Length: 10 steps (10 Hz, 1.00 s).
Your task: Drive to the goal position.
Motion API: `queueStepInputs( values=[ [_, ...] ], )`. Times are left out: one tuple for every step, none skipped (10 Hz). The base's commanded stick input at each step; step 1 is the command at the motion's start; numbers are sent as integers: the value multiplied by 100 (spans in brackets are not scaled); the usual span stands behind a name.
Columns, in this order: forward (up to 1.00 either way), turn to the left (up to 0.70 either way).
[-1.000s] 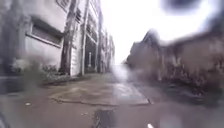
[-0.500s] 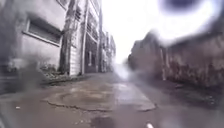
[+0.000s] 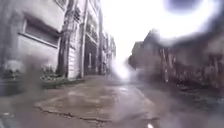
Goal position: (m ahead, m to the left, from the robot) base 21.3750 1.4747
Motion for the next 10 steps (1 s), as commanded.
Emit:
queueStepInputs(
  values=[
    [50, 2],
    [50, 2],
    [50, 2],
    [50, 2],
    [50, 2],
    [50, 2],
    [50, 2],
    [50, 2],
    [50, 2],
    [50, 2]
  ],
)
